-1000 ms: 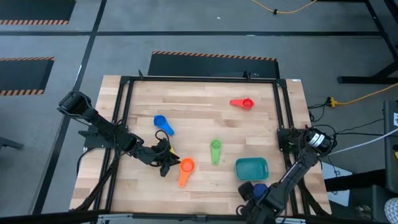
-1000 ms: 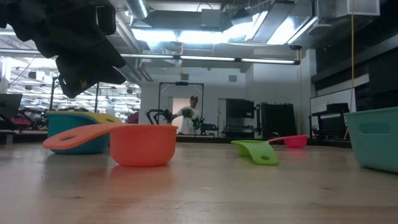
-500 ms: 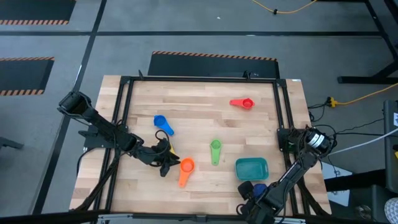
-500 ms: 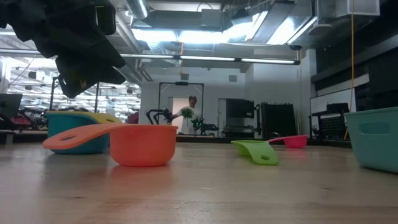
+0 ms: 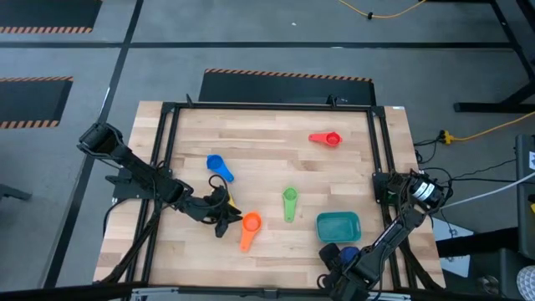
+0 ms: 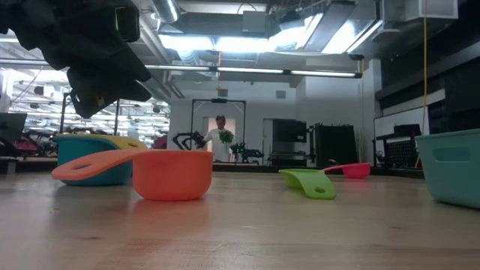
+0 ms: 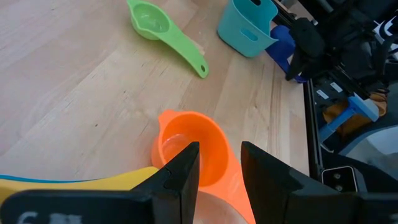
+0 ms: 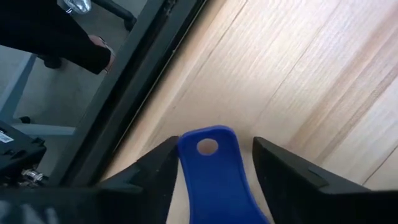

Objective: Nest measuring cups in basket
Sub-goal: Stack the dark blue measuring nest cup into the yellow measuring nest cup

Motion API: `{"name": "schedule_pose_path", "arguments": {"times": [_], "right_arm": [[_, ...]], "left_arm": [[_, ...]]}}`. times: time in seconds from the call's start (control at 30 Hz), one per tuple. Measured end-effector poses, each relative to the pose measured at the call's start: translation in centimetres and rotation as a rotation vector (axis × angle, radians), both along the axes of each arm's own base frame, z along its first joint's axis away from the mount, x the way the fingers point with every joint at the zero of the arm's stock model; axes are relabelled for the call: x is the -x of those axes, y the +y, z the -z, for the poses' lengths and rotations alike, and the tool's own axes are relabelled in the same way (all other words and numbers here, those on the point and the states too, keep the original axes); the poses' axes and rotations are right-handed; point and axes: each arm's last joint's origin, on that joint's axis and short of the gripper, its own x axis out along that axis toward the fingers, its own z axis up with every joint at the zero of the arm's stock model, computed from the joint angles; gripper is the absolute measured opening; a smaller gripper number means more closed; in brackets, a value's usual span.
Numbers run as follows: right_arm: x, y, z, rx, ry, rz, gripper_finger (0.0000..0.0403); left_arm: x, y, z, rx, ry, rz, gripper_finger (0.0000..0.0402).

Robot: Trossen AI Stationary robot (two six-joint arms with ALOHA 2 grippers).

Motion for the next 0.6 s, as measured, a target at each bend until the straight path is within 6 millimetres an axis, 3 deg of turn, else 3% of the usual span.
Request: {"name": "schedule_pose_path", "arguments": {"times": [0.27,0.6], "right_arm": [[-0.02,0.02,0.01,-0.001,-0.001,-0.003,0.0140],[-0.03,0.05,0.01,-0.002,-0.001,-0.001,0.0146]], "left_arm": [[0.00,0.00,0.00,0.000,0.000,0.000,0.0111],[0.00,0.00,0.00,0.000,0.000,0.000,0.0111]]}}
